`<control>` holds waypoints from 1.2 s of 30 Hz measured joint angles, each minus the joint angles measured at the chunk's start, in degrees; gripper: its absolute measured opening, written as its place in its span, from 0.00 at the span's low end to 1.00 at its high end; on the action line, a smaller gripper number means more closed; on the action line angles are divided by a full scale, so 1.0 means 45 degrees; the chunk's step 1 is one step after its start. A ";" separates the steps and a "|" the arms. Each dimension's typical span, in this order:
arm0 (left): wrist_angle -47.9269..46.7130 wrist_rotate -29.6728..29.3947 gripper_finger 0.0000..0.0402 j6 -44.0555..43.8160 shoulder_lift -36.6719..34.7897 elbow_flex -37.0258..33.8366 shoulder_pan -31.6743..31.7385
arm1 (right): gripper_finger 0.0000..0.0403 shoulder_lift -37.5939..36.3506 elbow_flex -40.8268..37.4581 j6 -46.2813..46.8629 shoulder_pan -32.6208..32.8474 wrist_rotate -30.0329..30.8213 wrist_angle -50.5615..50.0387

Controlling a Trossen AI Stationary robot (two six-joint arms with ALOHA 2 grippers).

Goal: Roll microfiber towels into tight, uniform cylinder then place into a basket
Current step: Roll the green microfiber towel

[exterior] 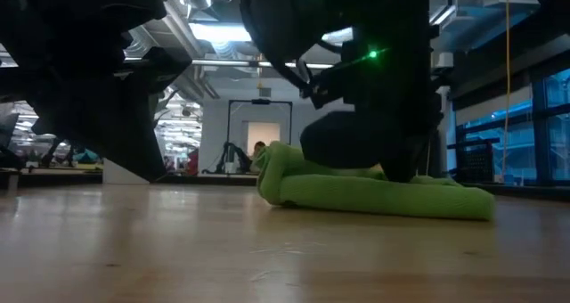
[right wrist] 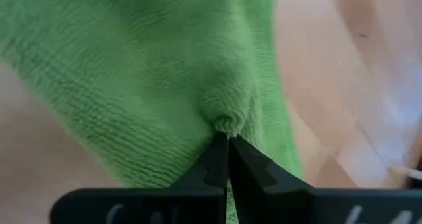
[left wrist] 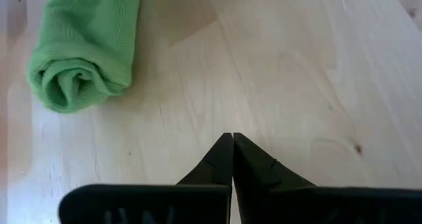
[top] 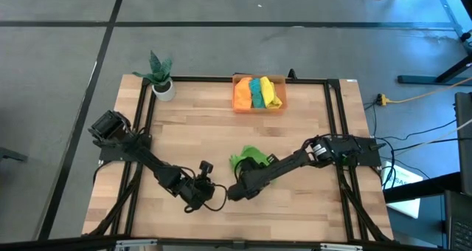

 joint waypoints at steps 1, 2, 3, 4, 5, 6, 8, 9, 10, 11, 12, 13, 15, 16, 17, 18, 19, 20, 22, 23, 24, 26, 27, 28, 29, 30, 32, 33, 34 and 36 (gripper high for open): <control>0.0000 0.0000 0.00 -0.0003 0.0000 0.0000 -0.0005 | 0.03 0.0000 -0.0073 -0.0246 -0.0043 -0.0143 0.0188; 0.0000 0.0003 0.00 -0.0001 0.0000 0.0000 -0.0005 | 0.03 0.0000 -0.0134 -0.0503 -0.0073 -0.0218 0.0420; 0.0003 0.0000 0.00 0.0008 0.0000 0.0000 -0.0005 | 0.03 0.0000 -0.0169 -0.0653 -0.0075 -0.0227 0.0592; 0.0005 0.0000 0.00 0.0010 0.0000 0.0000 -0.0005 | 0.03 0.0000 -0.0183 -0.0876 -0.0075 -0.0228 0.0708; 0.0005 0.0000 0.00 0.0010 0.0000 0.0000 -0.0005 | 0.03 0.0000 -0.0183 -0.1031 -0.0073 -0.0229 0.0844; 0.0010 0.0000 0.00 0.0009 0.0000 0.0000 -0.0005 | 0.03 0.0000 -0.0183 -0.1139 -0.0070 -0.0224 0.0985; 0.0010 0.0000 0.00 0.0007 0.0000 0.0000 -0.0005 | 0.03 0.0000 -0.0183 -0.1176 -0.0075 -0.0224 0.1025; 0.0010 0.0000 0.00 0.0005 -0.0005 0.0000 -0.0005 | 0.03 0.0000 -0.0183 -0.1176 -0.0075 -0.0224 0.1039; 0.0010 0.0000 0.00 0.0005 -0.0005 0.0000 -0.0005 | 0.04 0.0000 -0.0183 -0.1176 -0.0075 -0.0224 0.1038; 0.0010 0.0000 0.00 0.0005 -0.0005 0.0000 -0.0005 | 0.05 0.0000 -0.0183 -0.1176 -0.0075 -0.0224 0.1039; 0.0010 0.0000 0.00 0.0005 -0.0005 0.0000 -0.0005 | 0.07 0.0000 -0.0183 -0.1176 -0.0075 -0.0224 0.1042; 0.0010 0.0000 0.00 0.0005 -0.0005 0.0000 -0.0005 | 0.08 0.0000 -0.0183 -0.1179 -0.0075 -0.0224 0.1044; 0.0010 0.0005 0.00 0.0005 -0.0005 0.0000 -0.0005 | 0.13 0.0000 -0.0183 -0.1181 -0.0075 -0.0224 0.1047; 0.0015 0.0005 0.00 0.0003 -0.0005 0.0000 -0.0005 | 0.16 0.0000 -0.0183 -0.1185 -0.0075 -0.0225 0.1037; 0.0015 0.0005 0.00 0.0004 -0.0005 0.0000 -0.0005 | 0.18 0.0000 -0.0183 -0.1186 -0.0075 -0.0262 0.0997; 0.0011 0.0005 0.00 0.0005 -0.0005 0.0000 -0.0005 | 0.21 0.0000 -0.0183 -0.1186 -0.0084 -0.0347 0.0930; 0.0012 0.0005 0.00 0.0001 -0.0005 0.0000 -0.0005 | 0.23 0.0000 -0.0183 -0.1186 -0.0110 -0.0434 0.0872; 0.0014 0.0005 0.00 0.0001 -0.0005 0.0000 -0.0005 | 0.26 0.0000 -0.0183 -0.1186 -0.0137 -0.0463 0.0784; 0.0010 0.0005 0.00 0.0001 -0.0005 0.0000 -0.0005 | 0.31 0.0000 -0.0181 -0.1186 -0.0214 -0.0509 0.0599; 0.0010 0.0005 0.00 0.0001 -0.0005 0.0000 -0.0005 | 0.33 0.0000 -0.0145 -0.1186 -0.0255 -0.0562 0.0457; 0.0010 0.0005 0.00 -0.0002 -0.0005 0.0000 -0.0005 | 0.35 0.0000 -0.0059 -0.1186 -0.0294 -0.0567 0.0238; 0.0014 0.0005 0.00 -0.0004 -0.0005 0.0000 -0.0005 | 0.37 0.0000 0.0189 -0.1191 -0.0322 -0.0513 -0.0138; 0.0015 0.0009 0.00 -0.0004 -0.0010 0.0000 -0.0010 | 0.38 0.0000 0.0342 -0.1219 -0.0322 -0.0452 -0.0298; 0.0015 0.0005 0.00 0.0000 -0.0010 0.0000 -0.0010 | 0.39 0.0000 0.0494 -0.1237 -0.0322 -0.0351 -0.0546; 0.0015 0.0005 0.00 -0.0002 -0.0010 0.0000 -0.0007 | 0.39 0.0005 0.0647 -0.1236 -0.0316 -0.0180 -0.0843; 0.0011 0.0005 0.00 0.0000 -0.0010 0.0000 -0.0009 | 0.39 0.0005 0.0727 -0.1236 -0.0313 0.0011 -0.0904; -0.0002 0.0008 0.00 0.0001 -0.0010 0.0000 -0.0015 | 0.39 -0.0010 0.0744 -0.1283 -0.0312 0.0242 -0.0874; -0.0020 0.0010 0.00 -0.0002 -0.0010 0.0000 -0.0015 | 0.39 -0.0010 0.0735 -0.1284 -0.0270 0.0364 -0.0860; -0.0029 0.0010 0.00 0.0001 -0.0010 0.0000 -0.0015 | 0.39 -0.0024 0.0735 -0.1284 -0.0228 0.0489 -0.0871; -0.0030 0.0010 0.00 0.0001 -0.0010 0.0005 -0.0015 | 0.39 -0.0063 0.0735 -0.1263 -0.0155 0.0724 -0.0875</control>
